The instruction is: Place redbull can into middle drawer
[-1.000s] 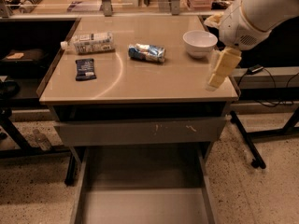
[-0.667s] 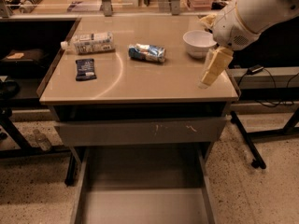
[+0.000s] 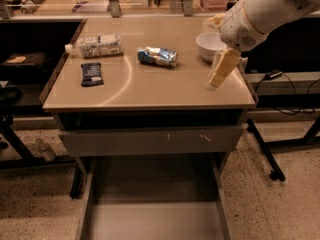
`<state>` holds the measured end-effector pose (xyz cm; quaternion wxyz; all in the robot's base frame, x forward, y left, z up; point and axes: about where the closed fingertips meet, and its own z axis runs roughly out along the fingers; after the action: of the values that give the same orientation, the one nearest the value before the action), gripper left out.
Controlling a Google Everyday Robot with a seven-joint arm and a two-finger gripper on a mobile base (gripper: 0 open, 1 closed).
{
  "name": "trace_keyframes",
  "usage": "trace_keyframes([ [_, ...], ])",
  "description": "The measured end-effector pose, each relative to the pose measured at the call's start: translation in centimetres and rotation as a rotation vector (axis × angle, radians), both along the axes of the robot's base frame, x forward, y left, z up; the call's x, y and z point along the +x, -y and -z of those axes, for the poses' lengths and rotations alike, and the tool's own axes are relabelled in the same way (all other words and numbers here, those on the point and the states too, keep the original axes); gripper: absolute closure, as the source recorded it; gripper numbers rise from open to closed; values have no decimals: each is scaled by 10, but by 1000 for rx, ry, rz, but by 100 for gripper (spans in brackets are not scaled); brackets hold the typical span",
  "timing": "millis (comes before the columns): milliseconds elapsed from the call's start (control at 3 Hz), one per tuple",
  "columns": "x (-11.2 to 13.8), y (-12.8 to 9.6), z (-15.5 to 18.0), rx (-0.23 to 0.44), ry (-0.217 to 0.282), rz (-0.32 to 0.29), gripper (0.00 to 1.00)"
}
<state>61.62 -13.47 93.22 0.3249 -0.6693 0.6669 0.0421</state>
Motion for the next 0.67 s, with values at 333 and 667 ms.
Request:
trace_keyframes([
  [333,44,-6,21,35,-50,2,0],
  [667,83,-21,34,78,-88,-23,0],
])
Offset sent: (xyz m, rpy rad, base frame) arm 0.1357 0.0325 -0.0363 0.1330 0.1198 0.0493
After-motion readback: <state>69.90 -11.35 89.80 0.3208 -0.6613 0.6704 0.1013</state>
